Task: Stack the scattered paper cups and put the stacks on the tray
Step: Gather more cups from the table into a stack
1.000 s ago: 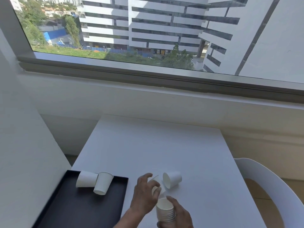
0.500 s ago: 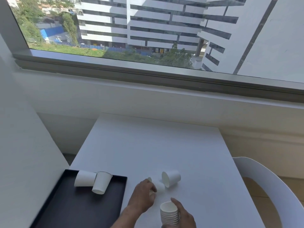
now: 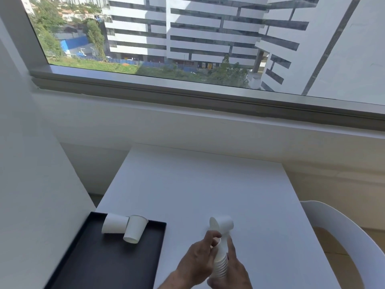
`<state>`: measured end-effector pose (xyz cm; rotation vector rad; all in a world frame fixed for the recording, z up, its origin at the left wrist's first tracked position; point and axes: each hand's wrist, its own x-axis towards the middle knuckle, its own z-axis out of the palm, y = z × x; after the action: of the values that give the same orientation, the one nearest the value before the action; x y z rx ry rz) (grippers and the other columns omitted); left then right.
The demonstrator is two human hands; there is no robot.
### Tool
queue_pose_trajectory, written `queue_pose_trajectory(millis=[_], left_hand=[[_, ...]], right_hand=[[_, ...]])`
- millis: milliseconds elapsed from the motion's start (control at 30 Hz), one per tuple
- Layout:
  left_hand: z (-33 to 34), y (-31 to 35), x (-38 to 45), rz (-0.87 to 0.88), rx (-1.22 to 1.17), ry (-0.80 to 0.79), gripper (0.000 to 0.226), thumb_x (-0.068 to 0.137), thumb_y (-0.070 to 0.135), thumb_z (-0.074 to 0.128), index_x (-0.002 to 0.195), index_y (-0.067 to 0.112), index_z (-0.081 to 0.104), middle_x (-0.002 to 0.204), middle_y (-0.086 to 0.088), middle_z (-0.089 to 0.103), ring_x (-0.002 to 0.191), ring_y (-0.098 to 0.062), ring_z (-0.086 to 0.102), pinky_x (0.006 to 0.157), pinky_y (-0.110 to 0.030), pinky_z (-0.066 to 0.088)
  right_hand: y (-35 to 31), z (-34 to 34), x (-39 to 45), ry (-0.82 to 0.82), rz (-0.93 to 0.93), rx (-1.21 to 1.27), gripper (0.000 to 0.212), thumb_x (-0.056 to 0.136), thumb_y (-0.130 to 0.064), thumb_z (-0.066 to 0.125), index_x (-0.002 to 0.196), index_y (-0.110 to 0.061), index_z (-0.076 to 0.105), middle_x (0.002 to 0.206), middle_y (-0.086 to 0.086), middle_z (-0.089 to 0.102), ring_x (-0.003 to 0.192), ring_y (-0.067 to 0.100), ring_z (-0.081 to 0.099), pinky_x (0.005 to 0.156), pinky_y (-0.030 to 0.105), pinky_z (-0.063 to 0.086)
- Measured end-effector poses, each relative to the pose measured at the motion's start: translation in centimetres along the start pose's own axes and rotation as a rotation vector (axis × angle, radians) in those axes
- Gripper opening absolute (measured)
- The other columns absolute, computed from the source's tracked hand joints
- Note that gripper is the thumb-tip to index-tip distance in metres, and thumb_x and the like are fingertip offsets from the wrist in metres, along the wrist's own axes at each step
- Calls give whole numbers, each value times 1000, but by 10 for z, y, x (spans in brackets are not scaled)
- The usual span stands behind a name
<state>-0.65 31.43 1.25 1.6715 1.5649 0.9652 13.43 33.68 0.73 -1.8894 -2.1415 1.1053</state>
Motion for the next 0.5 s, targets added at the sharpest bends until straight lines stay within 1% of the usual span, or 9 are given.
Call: queue_pose_trajectory(millis=[67, 100, 133, 167, 200, 267, 367, 433, 500], left_hand=[[0, 5, -1, -6, -4, -86, 32, 101, 31, 42, 132, 32, 35, 100, -1, 67, 80, -23, 63, 75, -36, 51], [-1, 7, -1, -12, -3, -127, 36, 101, 37, 43, 135, 34, 32, 98, -3, 67, 80, -24, 63, 76, -36, 51], [-2, 7, 0, -16, -1, -166, 43, 100, 43, 46, 139, 35, 30, 97, -6, 67, 81, -23, 63, 77, -36, 51], [-4, 7, -1, -15, -9, -198, 52, 98, 49, 51, 142, 34, 28, 97, -7, 67, 82, -21, 63, 78, -35, 51], [-6, 6, -2, -7, -40, -218, 59, 95, 51, 57, 144, 34, 27, 98, -7, 66, 84, -17, 63, 80, -34, 50], [-6, 2, -7, -6, -102, -175, 64, 92, 45, 65, 144, 38, 29, 110, 4, 63, 101, -8, 59, 92, -31, 49], [-6, -10, -12, -132, -145, -11, 70, 75, 30, 58, 140, 43, 34, 133, 17, 47, 128, -3, 40, 109, -31, 36], [-7, -18, -13, -241, -286, -58, 81, 61, 24, 52, 137, 44, 36, 137, 11, 47, 124, -6, 48, 101, -31, 42], [-8, -23, -12, -283, -340, -140, 88, 59, 18, 53, 139, 48, 32, 130, 4, 57, 102, -11, 63, 84, -28, 52]], right_hand=[[-6, 0, -3, 86, -101, -23, 110, 68, -39, 60, 138, -60, -23, 94, -14, 69, 63, 3, 64, 59, 12, 47], [-9, -1, -3, 132, -157, -67, 97, 76, -40, 56, 144, -55, -12, 108, -13, 68, 68, 4, 65, 60, 10, 46], [-10, -1, -2, 138, -193, -108, 88, 81, -42, 52, 149, -47, -4, 118, -12, 64, 79, 5, 66, 66, 10, 45], [-10, -2, -1, 110, -210, -121, 83, 83, -45, 49, 151, -43, 2, 118, -11, 61, 92, 5, 66, 74, 13, 45], [-11, -2, -1, 86, -223, -118, 78, 82, -50, 49, 149, -45, 10, 109, -12, 59, 99, 5, 64, 80, 14, 44], [-8, -4, -1, 98, -228, -30, 62, 70, -61, 52, 127, -57, 29, 92, -19, 58, 94, 1, 64, 83, 15, 47], [-1, -5, 4, 119, -136, 289, 59, 46, -55, 80, 99, -46, 57, 86, -19, 72, 77, -3, 67, 75, 19, 55], [0, -8, 9, 98, -118, 395, 57, 42, -43, 88, 93, -39, 64, 83, -11, 74, 69, 2, 70, 65, 18, 56], [-3, -12, 13, 65, -139, 420, 58, 43, -42, 90, 95, -39, 66, 85, -8, 75, 69, 4, 71, 63, 16, 54]])
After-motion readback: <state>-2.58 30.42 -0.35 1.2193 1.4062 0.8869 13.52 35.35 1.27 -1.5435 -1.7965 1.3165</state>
